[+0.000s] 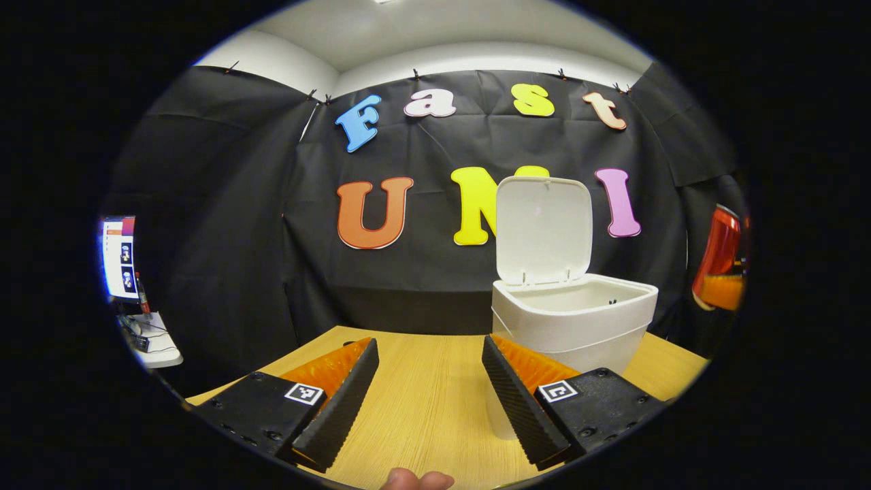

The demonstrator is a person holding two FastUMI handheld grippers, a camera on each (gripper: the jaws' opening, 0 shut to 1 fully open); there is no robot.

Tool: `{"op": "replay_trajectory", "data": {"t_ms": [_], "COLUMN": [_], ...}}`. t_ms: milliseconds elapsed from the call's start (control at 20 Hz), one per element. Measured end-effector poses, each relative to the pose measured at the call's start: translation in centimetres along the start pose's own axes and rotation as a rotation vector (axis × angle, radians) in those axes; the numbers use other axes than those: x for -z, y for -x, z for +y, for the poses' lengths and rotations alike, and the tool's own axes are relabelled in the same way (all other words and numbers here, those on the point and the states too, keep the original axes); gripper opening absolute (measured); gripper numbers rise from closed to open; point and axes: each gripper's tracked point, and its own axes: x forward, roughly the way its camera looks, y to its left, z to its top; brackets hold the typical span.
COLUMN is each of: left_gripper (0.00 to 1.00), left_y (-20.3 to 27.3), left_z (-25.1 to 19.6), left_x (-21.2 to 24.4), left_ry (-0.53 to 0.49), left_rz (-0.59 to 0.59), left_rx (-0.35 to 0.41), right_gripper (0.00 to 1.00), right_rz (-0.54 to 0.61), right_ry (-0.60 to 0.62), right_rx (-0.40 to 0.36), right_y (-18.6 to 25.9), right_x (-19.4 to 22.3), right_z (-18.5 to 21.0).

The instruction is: Press the lid of the desktop garbage bin to open it, pick up the crumpled paper on the desktop and throw it into the bin, then pick up the pop can on the desktop and drop it into the bin, and finally close the garbage bin lid.

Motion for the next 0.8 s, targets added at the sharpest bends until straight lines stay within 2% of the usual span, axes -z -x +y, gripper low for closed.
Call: {"op": "replay_trajectory", "data": {"t_ms": [200, 450, 700, 800], "left_gripper": [0.98, 0.99, 0.98, 0.99], "left_y": [1.6, 3.4, 4.6, 4.5], "left_z": [1.7, 3.1, 2.8, 3.9], "left_x": [2.8, 3.8, 4.5, 4.2], "left_ry": [0.000, -0.045, -0.009, -0.004], "left_rz": [0.034, 0.012, 0.018, 0.012], "left_rx": [-0.020, -0.029, 0.035, 0.020], "right_gripper": [0.80, 0.80, 0.80, 0.81], "right_rz": [-0.007, 0.010, 0.064, 0.107], "right_ry": [-0.005, 0.031, 0.009, -0.003], "right_rx": [-0.067, -0.097, -0.097, -0.078], "right_y": [-2.5, -6.2, -11.0, -13.0], "right_x": [-3.3, -5.7, -7.0, -6.3], "right_z": [2.5, 5.5, 7.6, 7.7]}}
